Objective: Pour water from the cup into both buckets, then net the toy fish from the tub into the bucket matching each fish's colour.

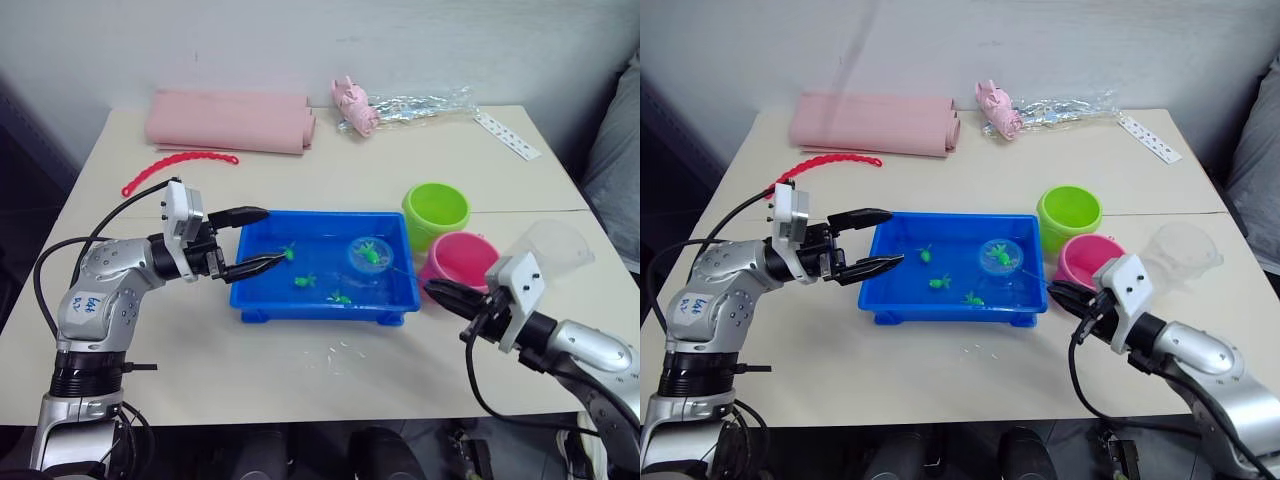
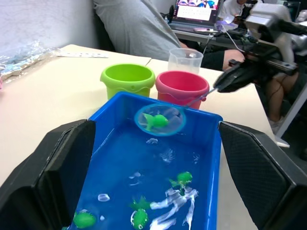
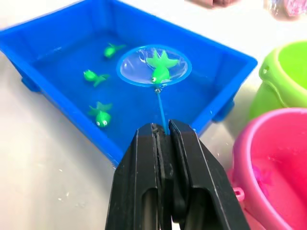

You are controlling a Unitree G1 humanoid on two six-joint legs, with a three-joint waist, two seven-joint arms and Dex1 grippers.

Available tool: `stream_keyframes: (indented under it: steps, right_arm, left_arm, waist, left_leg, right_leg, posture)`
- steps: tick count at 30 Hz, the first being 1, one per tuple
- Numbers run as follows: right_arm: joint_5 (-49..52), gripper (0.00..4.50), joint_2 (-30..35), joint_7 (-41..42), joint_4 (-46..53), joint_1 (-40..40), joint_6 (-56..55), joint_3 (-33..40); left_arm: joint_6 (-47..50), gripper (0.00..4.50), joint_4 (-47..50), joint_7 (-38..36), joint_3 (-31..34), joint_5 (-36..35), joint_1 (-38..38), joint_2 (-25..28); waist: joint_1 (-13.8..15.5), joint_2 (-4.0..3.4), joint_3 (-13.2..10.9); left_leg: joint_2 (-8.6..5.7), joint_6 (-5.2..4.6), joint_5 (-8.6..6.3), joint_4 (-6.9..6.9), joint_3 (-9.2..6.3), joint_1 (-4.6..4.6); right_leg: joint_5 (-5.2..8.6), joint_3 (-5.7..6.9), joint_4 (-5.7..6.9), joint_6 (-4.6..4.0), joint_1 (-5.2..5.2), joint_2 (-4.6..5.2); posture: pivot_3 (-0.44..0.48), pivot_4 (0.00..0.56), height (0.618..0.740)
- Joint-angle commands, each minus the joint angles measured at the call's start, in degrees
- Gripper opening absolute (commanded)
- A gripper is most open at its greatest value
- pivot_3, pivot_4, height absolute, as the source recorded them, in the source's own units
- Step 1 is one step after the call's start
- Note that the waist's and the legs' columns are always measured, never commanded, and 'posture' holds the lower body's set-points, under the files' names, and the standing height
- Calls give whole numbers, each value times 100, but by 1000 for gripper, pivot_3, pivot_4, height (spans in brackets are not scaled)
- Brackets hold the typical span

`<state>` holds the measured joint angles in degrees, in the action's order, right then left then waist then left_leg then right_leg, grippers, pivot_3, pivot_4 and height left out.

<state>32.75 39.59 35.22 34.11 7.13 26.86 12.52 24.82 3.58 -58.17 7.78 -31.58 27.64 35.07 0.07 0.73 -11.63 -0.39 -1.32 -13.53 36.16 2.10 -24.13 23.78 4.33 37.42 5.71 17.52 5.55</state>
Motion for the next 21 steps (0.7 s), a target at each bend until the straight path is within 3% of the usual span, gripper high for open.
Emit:
stream_keyframes:
  steps: [1, 12, 16, 21]
  right_arm:
    - [-274, 0, -21, 139, 250, 114, -510, 121]
    - [-266, 0, -110, 157, 176, 151, -931, 932]
    - [-274, 0, 62, 255, -380, -146, -1050, 1419]
    - [-894, 0, 274, 266, -1446, -766, -1569, 1310]
  left_arm:
    - [16, 4462, 2, 193, 10, -37, 246, -97]
    - [205, 4462, 130, 305, -177, -73, 497, -250]
    - [496, 4462, 108, 763, -223, -3, 842, -432]
    - [534, 4462, 165, 967, -343, 76, 1107, -585]
  waist:
    - [0, 0, 0]
    - [7, 0, 0]
    - [21, 0, 0]
    - [23, 0, 0]
  left_leg:
    - [0, 1, 1, 1, 0, 1]
    - [-1, 5, 3, -2, -2, 2]
    - [-1, 4, 3, 4, -1, 2]
    - [-3, 4, 3, 4, 0, 4]
  right_leg:
    - [0, -1, 0, 0, 0, -1]
    - [0, -1, 0, 0, 0, -3]
    - [0, -1, 0, 0, -2, -2]
    - [0, -2, 0, 0, -3, -3]
  posture:
    - [0, 150, 740]
    - [0, 150, 740]
    - [0, 150, 740]
    - [0, 150, 740]
